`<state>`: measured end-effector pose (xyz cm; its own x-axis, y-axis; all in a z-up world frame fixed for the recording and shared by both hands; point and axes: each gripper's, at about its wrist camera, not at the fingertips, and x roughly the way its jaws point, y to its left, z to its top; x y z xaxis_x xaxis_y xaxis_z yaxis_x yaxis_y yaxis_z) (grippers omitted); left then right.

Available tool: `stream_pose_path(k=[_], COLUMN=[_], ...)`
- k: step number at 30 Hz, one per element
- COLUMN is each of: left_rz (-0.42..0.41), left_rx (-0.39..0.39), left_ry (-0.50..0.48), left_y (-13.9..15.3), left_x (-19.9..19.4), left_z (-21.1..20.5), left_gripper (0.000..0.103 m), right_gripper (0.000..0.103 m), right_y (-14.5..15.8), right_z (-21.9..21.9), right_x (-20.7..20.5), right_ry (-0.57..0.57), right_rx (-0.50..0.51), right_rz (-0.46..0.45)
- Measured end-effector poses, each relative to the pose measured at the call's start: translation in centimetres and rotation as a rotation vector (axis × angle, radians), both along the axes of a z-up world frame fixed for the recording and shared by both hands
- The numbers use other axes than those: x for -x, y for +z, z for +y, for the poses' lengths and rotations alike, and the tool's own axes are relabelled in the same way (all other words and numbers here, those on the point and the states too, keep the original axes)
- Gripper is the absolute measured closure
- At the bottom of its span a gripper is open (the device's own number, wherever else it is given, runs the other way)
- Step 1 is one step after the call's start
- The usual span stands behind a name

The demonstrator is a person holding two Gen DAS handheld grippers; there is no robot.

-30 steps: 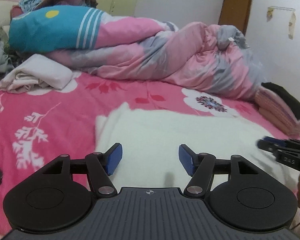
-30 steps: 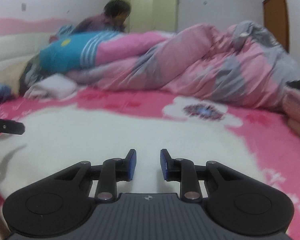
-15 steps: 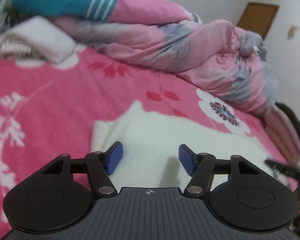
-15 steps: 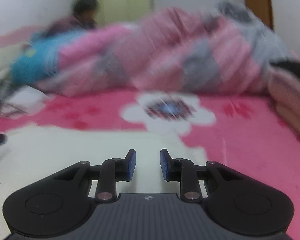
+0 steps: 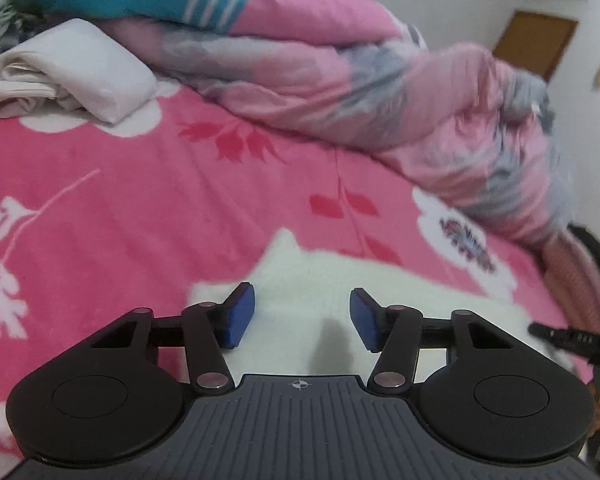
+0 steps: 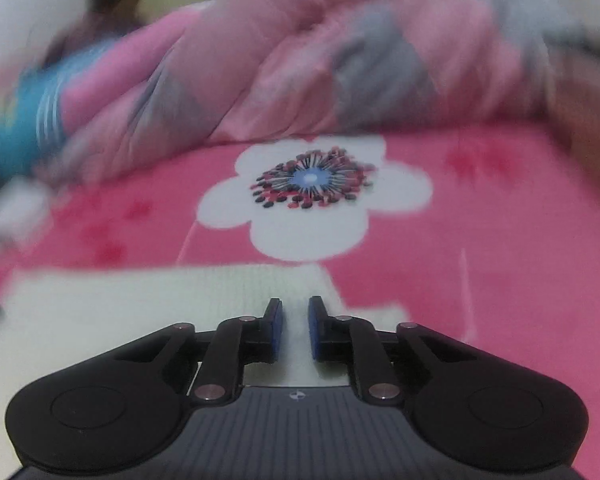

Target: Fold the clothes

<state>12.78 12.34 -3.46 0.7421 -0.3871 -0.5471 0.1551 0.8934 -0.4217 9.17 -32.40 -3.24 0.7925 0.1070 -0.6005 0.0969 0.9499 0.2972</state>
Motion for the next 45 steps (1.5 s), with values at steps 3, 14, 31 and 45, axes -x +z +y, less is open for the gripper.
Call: stream_pose_path(k=[3, 14, 31, 45], left_rz=[-0.043, 0.065, 0.041, -0.057], left_rx=[-0.030, 0.033, -0.186, -0.539], left_ry=[-0.023, 0.071, -0.109, -0.202], left_y=[1.0, -1.1, 2.2, 1.0], left_x=[0.3, -1.9, 7.3, 13.7], left_z=[-0.7, 0.7, -2.9, -9.2], left_gripper=[0.041, 0.045, 0.048, 0.020], right_gripper=[0.093, 0.103, 0.103, 0.066], right_y=[1.0, -2.7, -1.4, 1.2], right_z=[0.3, -4.9, -4.0, 7.2], right_x=[0.7, 0.1, 11.6, 17.3], right_ry=[0.001, -0.140, -0.092, 0.061], right_rx=[0.014, -0.359, -0.340, 0.194], right_rz=[-0.032, -0.027, -0.086, -0.152])
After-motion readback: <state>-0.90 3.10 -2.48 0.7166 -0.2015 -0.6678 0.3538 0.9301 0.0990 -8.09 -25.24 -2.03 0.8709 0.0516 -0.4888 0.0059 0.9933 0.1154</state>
